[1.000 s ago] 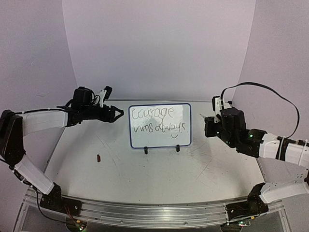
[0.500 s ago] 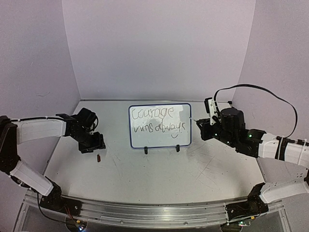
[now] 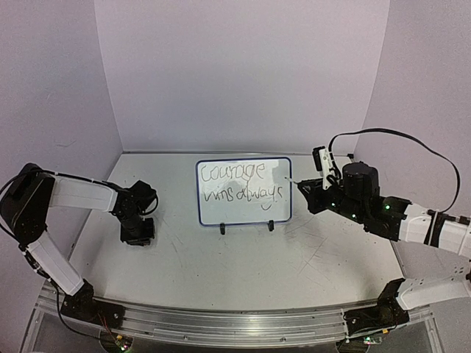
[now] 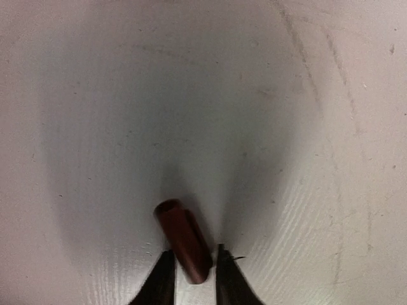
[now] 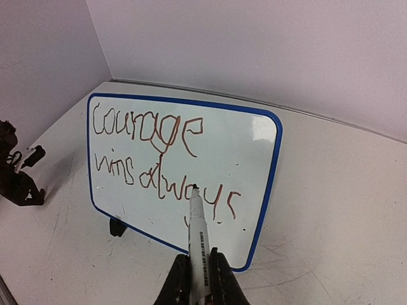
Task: Write a sentence on the whiteboard
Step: Pick up the pen cap from the center of the board, then insert the pen cap into the whiteboard marker.
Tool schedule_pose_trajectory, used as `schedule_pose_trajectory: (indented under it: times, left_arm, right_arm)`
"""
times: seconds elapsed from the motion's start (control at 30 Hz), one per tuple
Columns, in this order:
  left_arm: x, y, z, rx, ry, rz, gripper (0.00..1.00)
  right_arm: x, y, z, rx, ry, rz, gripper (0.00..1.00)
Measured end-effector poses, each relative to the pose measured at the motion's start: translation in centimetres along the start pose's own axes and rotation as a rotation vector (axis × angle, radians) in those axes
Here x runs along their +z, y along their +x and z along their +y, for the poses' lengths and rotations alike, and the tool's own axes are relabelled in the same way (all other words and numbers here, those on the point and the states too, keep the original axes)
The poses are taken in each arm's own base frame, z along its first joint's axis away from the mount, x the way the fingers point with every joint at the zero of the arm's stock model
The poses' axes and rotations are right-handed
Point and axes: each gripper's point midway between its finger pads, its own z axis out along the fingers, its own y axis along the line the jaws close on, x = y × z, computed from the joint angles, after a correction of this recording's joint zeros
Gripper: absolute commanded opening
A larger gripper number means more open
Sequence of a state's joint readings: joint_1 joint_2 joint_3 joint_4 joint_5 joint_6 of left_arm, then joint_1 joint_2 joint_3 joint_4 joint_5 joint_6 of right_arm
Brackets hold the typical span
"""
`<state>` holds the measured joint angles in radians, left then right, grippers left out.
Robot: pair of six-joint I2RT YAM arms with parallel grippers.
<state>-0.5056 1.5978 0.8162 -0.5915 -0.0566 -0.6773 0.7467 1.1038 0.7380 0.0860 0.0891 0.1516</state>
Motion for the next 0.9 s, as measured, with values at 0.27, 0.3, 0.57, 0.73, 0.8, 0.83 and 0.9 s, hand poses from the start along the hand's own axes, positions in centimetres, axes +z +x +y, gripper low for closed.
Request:
schedule_pose_trajectory:
  times: [0.27, 0.3, 0.57, 0.73, 0.8, 0.83, 0.9]
  left_arm:
    - [-0.5, 0.3, -1.8, 0.115, -0.008, -0.083, 0.00]
    - [-1.0, 0.8, -2.8, 0.166, 0.006, -0.111, 0.00]
    - [-11.4, 2.2, -12.1, 0.550, 0.412, -0.530, 0.00]
    - [-15.3, 2.0, -16.7, 0.817, 0.513, -0.788, 0.00]
    - [-15.6, 1.3, -18.1, 0.924, 0.498, -0.880, 0.00]
    - [-15.6, 1.1, -18.7, 0.958, 0.491, -0.910, 0.00]
    - [-15.2, 0.9, -19.6, 1.035, 0.470, -0.962, 0.00]
  right_arm:
    - [0.0, 0.9, 0.0, -0.019, -0.002, 0.036, 0.00]
    - [0.0, 1.1, -0.1, -0.026, 0.000, 0.045, 0.00]
    - [-0.5, 1.0, 1.5, -0.049, -0.086, 0.114, 0.00]
    - [-0.3, -1.4, 4.9, -0.001, -0.239, 0.159, 0.00]
    - [0.2, -2.6, 6.6, 0.031, -0.309, 0.197, 0.00]
    - [0.5, -3.0, 7.5, 0.048, -0.343, 0.217, 0.00]
    - [0.9, -3.3, 8.6, 0.081, -0.394, 0.250, 0.00]
